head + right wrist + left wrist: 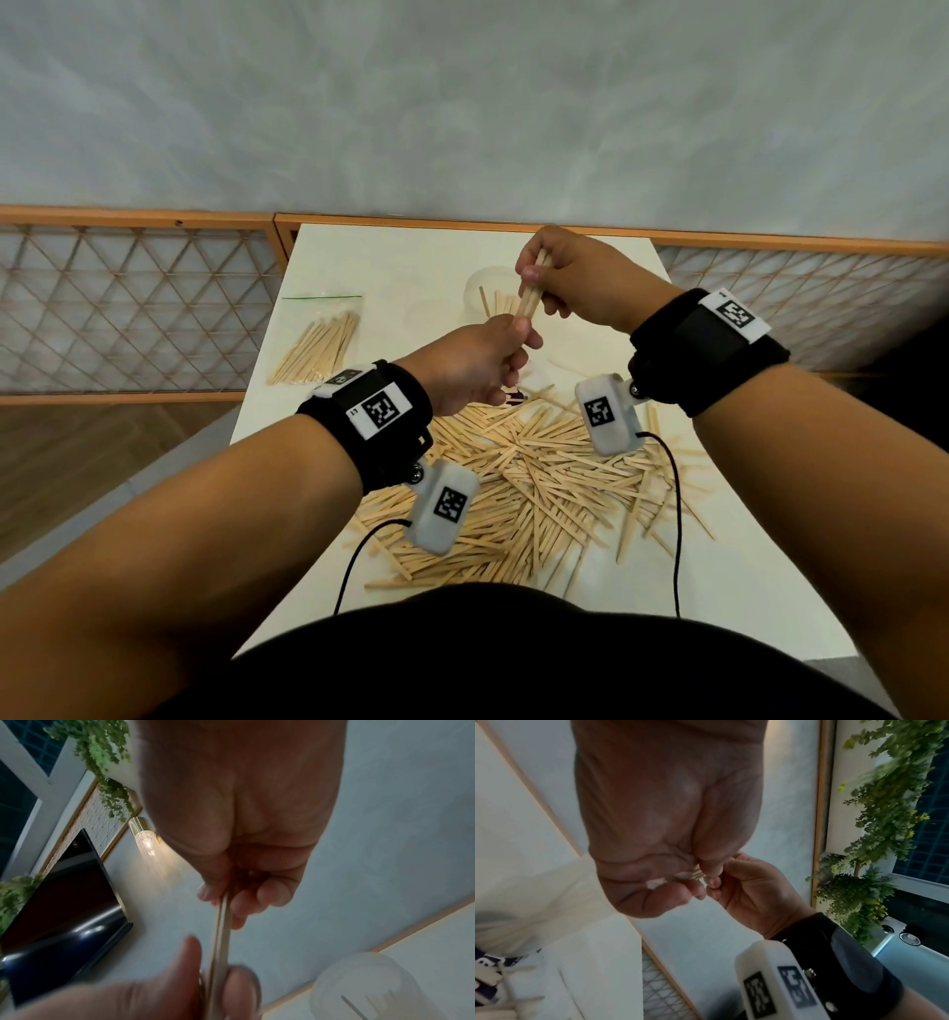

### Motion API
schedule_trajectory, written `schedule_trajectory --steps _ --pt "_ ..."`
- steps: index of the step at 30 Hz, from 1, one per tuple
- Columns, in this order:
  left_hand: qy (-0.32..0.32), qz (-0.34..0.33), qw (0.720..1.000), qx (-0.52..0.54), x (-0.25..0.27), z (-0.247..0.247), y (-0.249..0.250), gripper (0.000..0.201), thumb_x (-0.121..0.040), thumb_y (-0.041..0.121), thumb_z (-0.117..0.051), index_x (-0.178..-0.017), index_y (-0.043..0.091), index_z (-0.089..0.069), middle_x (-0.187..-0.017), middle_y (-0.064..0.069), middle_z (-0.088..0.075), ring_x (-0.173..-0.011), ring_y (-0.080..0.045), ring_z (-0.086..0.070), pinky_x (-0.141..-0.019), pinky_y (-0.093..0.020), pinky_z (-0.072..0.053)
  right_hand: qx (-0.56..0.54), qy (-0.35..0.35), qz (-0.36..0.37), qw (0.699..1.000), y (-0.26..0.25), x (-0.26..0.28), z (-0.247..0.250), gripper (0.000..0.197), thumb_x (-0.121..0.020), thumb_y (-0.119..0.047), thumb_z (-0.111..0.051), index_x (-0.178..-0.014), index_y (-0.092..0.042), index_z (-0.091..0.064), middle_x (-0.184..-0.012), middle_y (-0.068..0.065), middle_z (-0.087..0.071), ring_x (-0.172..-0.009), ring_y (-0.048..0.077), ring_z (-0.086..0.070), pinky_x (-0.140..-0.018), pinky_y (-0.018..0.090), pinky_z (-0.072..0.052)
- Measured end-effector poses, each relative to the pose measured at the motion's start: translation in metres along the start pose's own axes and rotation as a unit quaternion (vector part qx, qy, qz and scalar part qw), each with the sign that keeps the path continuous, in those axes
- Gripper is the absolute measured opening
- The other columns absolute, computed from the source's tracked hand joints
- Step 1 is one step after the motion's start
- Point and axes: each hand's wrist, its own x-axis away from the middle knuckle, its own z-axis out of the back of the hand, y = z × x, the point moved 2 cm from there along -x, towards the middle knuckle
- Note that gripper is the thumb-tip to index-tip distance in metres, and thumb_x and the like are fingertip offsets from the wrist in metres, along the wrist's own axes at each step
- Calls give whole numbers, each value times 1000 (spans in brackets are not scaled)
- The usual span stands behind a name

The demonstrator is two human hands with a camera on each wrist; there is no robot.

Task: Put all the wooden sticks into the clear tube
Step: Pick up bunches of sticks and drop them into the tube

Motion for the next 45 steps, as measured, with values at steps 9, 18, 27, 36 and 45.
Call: schedule_trajectory --steps 9,18,27,36,45 --pt "-4 20 1000 21 -6 4 1 41 -103 43 -26 -89 16 -54 -65 5 -41 -55 -9 -34 -49 -21 -27 -92 -15 2 996 -1 -3 27 15 -85 1 -66 -81 -13 -72 -73 12 -70 -63 17 -68 -72 32 -60" --pt "-27 38 999 5 -12 11 -2 39 -103 40 -28 -80 17 -50 -62 5 -39 -55 -10 -34 -48 -21 -28 -42 -30 -17 998 -3 -6 34 8 -81 2 -70 -85 -5 -72 -66 2 -73 -65 13 -72 -71 25 -60" --pt "155 47 980 -113 -20 50 -30 51 -99 50 -32 -129 14 -52 -129 -1 -54 -115 -21 -50 -94 -35 -41 136 92 6 986 -4 -50 59 8 -82 -5 -70 -89 -8 -73 -76 8 -70 -61 7 -67 -63 20 -56" --pt "185 176 933 -252 6 80 -87 52 -100 45 -36 -136 9 -46 -142 -9 -45 -126 -26 -43 -90 -29 -30 373 -63 45 925 57 -98 -33 25 -91 -5 -54 -106 -9 -73 -113 12 -68 -107 31 -59 -87 32 -43" --pt "175 203 900 -343 14 95 -104 43 -100 40 -39 -128 10 -53 -133 -10 -53 -110 -25 -49 -87 -29 -33 286 -42 24 957 78 -92 -28 34 -94 -3 -47 -119 -14 -67 -126 7 -63 -119 25 -54 -98 29 -38"
